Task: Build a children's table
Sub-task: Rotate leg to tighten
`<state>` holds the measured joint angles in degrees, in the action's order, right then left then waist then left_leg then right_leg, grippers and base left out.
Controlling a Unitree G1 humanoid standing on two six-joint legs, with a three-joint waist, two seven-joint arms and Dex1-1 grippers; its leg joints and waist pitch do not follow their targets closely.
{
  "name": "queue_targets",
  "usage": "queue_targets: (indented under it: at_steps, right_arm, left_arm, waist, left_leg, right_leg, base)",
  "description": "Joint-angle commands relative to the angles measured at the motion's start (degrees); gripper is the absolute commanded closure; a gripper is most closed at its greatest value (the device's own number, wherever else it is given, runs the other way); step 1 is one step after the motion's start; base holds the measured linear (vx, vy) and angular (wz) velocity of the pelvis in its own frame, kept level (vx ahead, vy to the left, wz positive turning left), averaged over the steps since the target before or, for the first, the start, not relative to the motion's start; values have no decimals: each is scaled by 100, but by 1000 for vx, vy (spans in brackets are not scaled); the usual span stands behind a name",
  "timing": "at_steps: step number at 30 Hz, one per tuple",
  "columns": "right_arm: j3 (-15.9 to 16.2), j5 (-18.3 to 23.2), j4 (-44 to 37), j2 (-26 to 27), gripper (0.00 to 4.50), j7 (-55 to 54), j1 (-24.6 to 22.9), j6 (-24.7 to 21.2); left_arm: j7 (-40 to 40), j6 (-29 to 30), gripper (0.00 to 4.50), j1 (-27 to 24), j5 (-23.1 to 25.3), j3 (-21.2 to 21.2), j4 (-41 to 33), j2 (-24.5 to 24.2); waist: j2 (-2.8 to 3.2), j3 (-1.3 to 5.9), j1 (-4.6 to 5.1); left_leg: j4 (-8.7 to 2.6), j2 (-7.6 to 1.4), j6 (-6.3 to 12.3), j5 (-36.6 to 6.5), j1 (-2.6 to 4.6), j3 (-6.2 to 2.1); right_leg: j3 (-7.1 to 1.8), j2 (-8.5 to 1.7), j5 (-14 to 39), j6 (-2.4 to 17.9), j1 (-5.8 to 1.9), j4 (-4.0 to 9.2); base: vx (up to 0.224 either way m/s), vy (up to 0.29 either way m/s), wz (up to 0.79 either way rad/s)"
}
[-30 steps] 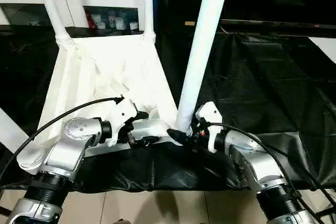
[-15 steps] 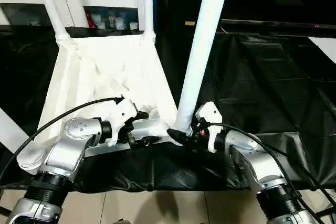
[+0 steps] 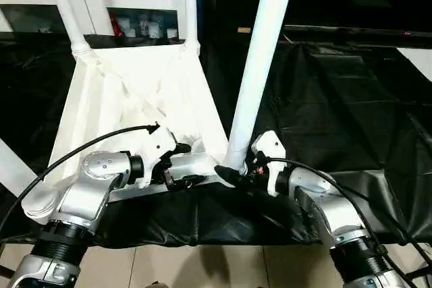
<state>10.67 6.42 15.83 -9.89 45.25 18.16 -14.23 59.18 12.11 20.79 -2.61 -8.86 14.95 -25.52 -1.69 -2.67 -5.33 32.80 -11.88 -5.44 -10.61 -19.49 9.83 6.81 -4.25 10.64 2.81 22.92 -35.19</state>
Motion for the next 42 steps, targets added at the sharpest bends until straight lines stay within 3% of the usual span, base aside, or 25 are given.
queue_targets:
  at_steps: [1, 42]
  right_arm:
    - [73, -12, -12, -35, 92, 38, 63, -55]
    - [73, -12, -12, -35, 92, 38, 63, -55]
  left_arm:
    - [12, -42, 5, 22, 18, -48, -77, -12]
    - [12, -42, 5, 22, 18, -48, -77, -12]
  waist:
    - [29, 372, -32]
    - [30, 372, -29]
  left_leg:
    - [-294, -131, 263, -674, -47, -34]
    - [-294, -133, 260, -688, -44, -35]
  right_leg:
    - [-388, -418, 1012, 658, -384, 410]
    - [-389, -416, 987, 676, -381, 409]
  base:
    - [0, 0, 0]
    - [0, 0, 0]
